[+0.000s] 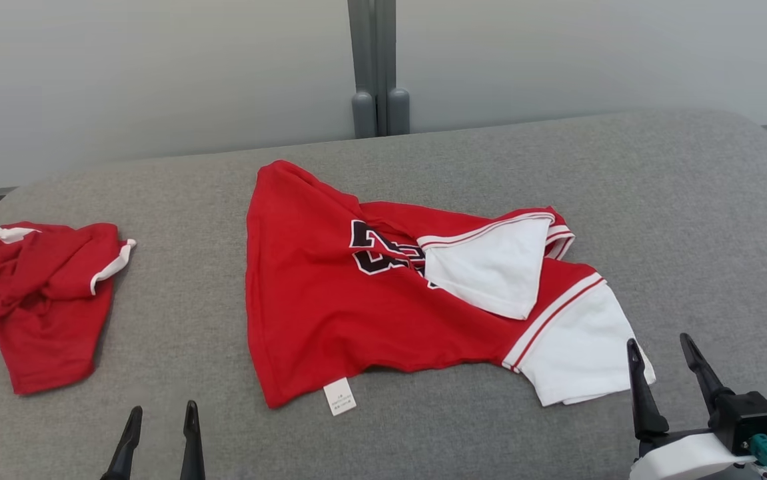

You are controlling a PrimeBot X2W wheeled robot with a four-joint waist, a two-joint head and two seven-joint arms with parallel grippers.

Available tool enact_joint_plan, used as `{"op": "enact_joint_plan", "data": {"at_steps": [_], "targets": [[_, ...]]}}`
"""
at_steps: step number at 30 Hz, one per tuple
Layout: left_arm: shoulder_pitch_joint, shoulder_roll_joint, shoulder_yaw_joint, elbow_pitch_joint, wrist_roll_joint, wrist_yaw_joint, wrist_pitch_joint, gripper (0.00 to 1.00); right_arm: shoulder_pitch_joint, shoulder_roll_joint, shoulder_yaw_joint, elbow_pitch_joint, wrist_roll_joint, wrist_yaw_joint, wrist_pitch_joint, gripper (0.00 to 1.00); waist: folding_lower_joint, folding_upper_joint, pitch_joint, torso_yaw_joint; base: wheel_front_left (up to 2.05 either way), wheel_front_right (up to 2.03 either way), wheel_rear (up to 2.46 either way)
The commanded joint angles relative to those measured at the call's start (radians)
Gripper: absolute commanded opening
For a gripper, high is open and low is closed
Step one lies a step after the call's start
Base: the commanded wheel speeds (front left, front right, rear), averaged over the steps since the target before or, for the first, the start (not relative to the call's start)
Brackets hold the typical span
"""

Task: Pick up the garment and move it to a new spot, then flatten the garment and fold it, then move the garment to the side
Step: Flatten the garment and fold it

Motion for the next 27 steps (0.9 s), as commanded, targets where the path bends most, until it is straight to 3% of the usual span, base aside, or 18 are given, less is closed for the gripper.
{"op": "enact_joint_plan", "data": {"at_steps": [1,21,27], "targets": [[0.014,0.000,0.008,0.003,0.005,-0.008,0.000,1.00,-0.004,-0.002,0.001,0.008,-0.006,-0.002,-0.003,1.00,0.0000,-0.0001,-0.016,0.019,0.00,0.00,0.00],[-0.004,-0.003,-0.007,0.025,0.011,-0.024,0.000,1.00,-0.029,-0.002,0.025,0.059,0.006,-0.002,-0.003,1.00,0.0000,-0.0001,-0.017,0.016,0.00,0.00,0.00],[-0.065,-0.003,-0.095,0.089,0.057,-0.034,0.000,1.00,-0.115,-0.004,-0.001,0.212,-0.064,-0.002,0.013,1.00,0.0000,-0.0001,0.006,-0.006,0.00,0.00,0.00]]}}
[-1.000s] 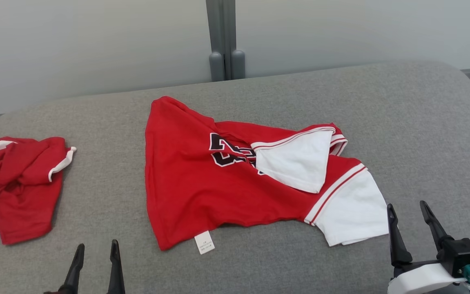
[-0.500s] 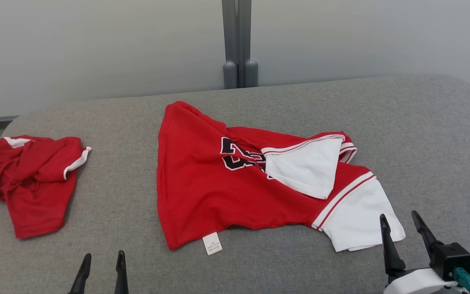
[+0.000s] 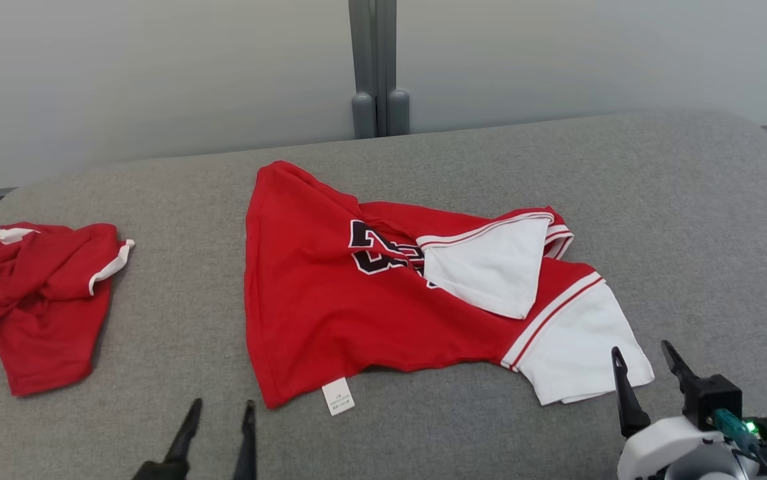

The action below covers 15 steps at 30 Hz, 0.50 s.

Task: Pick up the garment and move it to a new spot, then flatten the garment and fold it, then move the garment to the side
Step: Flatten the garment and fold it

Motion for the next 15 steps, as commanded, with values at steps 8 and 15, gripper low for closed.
{"op": "enact_joint_plan", "data": {"at_steps": [8,15], "targets": [[-0.217,0.035,-0.162,0.230,0.038,-0.008,0.084,1.00,-0.204,-0.051,0.008,0.194,-0.079,-0.002,0.282,1.00,0.0000,0.0000,0.083,-0.024,0.00,0.00,0.00],[-0.338,0.055,-0.234,0.315,0.000,-0.009,0.196,1.00,-0.271,-0.077,0.051,0.222,-0.049,-0.002,0.423,1.00,0.0000,0.0000,0.135,-0.040,0.00,0.00,0.00]]}}
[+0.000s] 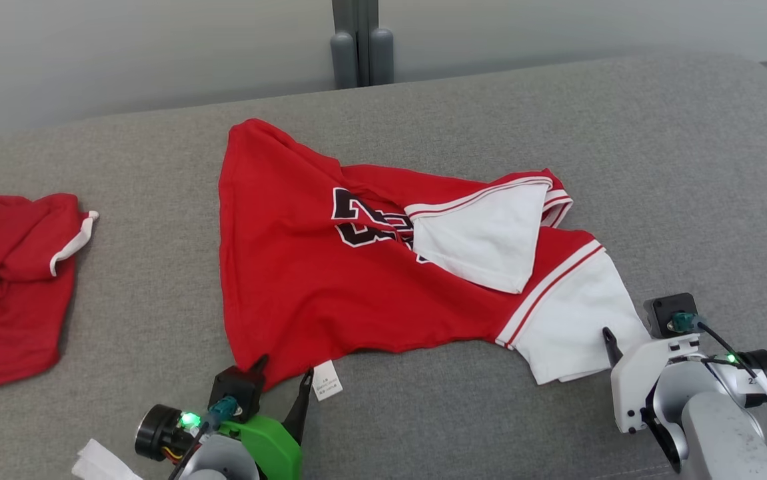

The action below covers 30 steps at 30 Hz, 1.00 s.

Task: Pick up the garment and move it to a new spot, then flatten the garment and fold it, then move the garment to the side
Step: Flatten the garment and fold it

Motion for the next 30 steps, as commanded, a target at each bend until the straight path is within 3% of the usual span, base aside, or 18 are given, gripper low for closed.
{"op": "enact_joint_plan", "data": {"at_steps": [1,23,24,25,26,27,30], "targets": [[-0.021,0.015,-0.006,0.005,-0.012,-0.004,0.010,1.00,-0.009,-0.005,0.009,0.003,0.007,-0.002,0.011,1.00,0.0000,-0.0001,0.024,-0.015,0.00,0.00,0.00],[0.019,0.083,-0.011,0.022,-0.032,0.044,0.101,0.98,0.044,-0.023,0.091,-0.044,0.104,-0.001,0.148,1.00,0.0000,-0.0001,0.068,-0.019,0.00,0.00,0.00],[0.018,0.083,-0.011,0.024,-0.036,0.044,0.106,0.76,0.043,-0.021,0.098,-0.044,0.109,-0.001,0.160,1.00,0.0000,-0.0001,0.069,-0.020,0.00,0.00,0.00],[0.016,0.083,-0.013,0.027,-0.038,0.044,0.112,0.45,0.042,-0.019,0.108,-0.042,0.117,0.000,0.171,1.00,0.0000,-0.0001,0.070,-0.020,0.00,0.00,0.00],[0.015,0.080,-0.013,0.032,-0.045,0.043,0.117,0.22,0.042,-0.017,0.122,-0.036,0.133,0.002,0.184,0.34,0.0000,-0.0001,0.069,-0.021,0.00,0.00,0.00],[0.014,0.080,-0.014,0.035,-0.047,0.041,0.121,0.00,0.041,-0.013,0.127,-0.034,0.151,0.003,0.188,0.00,0.0000,-0.0001,0.069,-0.022,0.00,0.00,0.00],[0.016,0.080,-0.010,0.041,-0.069,0.033,0.125,0.00,0.032,-0.011,0.133,-0.047,0.232,0.001,0.182,0.00,0.0000,-0.0001,0.057,-0.026,0.00,0.00,0.00]]}}
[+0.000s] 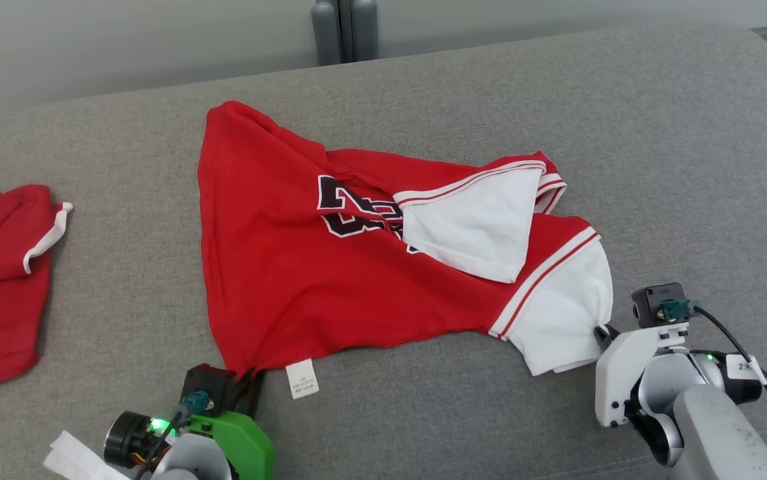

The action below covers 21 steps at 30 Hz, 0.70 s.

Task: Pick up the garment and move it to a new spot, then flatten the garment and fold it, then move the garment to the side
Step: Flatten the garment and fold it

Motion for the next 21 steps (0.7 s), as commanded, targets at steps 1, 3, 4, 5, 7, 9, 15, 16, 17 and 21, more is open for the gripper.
{"op": "enact_joint_plan", "data": {"at_steps": [1,3,4,5,7,9,15,16,17,21], "targets": [[0.024,0.013,0.004,0.021,-0.019,-0.004,0.018,0.00,0.024,0.014,-0.003,0.009,0.047,0.004,0.000,0.00,0.0000,-0.0001,-0.012,-0.003,0.00,0.00,0.00],[0.032,0.021,0.028,-0.014,-0.043,-0.004,0.006,0.00,0.020,0.027,-0.027,-0.037,0.136,0.004,-0.023,0.00,0.0000,-0.0001,-0.028,-0.005,0.00,0.00,0.00],[0.039,0.026,0.042,-0.047,-0.062,-0.006,0.003,0.00,0.021,0.034,-0.040,-0.074,0.198,0.004,-0.031,0.00,0.0000,-0.0001,-0.039,-0.007,0.00,0.00,0.00],[0.043,0.028,0.058,-0.079,-0.084,-0.007,0.005,0.00,0.027,0.036,-0.043,-0.108,0.250,0.004,-0.030,0.00,0.0000,-0.0001,-0.049,-0.008,0.00,0.00,0.00],[0.066,0.035,0.091,-0.169,-0.124,-0.005,0.022,0.00,0.053,0.033,-0.057,-0.204,0.378,0.002,-0.014,0.00,0.0000,-0.0001,-0.069,-0.010,0.00,0.00,0.00],[0.103,0.048,0.121,-0.292,-0.167,-0.005,0.050,0.00,0.086,0.018,-0.082,-0.320,0.489,0.002,0.008,0.00,0.0000,-0.0001,-0.090,-0.015,0.00,0.00,0.00],[0.207,0.090,0.184,-0.756,-0.289,0.005,0.195,0.00,0.188,0.001,-0.198,-0.695,0.739,0.003,0.083,0.00,0.0000,-0.0001,-0.154,-0.034,0.00,0.00,0.00],[0.215,0.108,0.190,-0.840,-0.294,0.007,0.228,0.00,0.202,0.003,-0.222,-0.760,0.767,0.003,0.099,0.00,0.0000,-0.0001,-0.163,-0.039,0.00,0.00,0.00],[0.218,0.114,0.198,-0.901,-0.308,0.014,0.251,0.00,0.209,0.002,-0.240,-0.808,0.781,0.003,0.114,0.00,0.0000,-0.0001,-0.168,-0.044,0.00,0.00,0.00],[0.173,0.176,0.240,-1.131,-0.355,0.021,0.368,0.00,0.195,0.004,-0.336,-1.003,0.824,0.003,0.184,0.00,0.0000,-0.0001,-0.174,-0.064,0.00,0.00,0.00]]}}
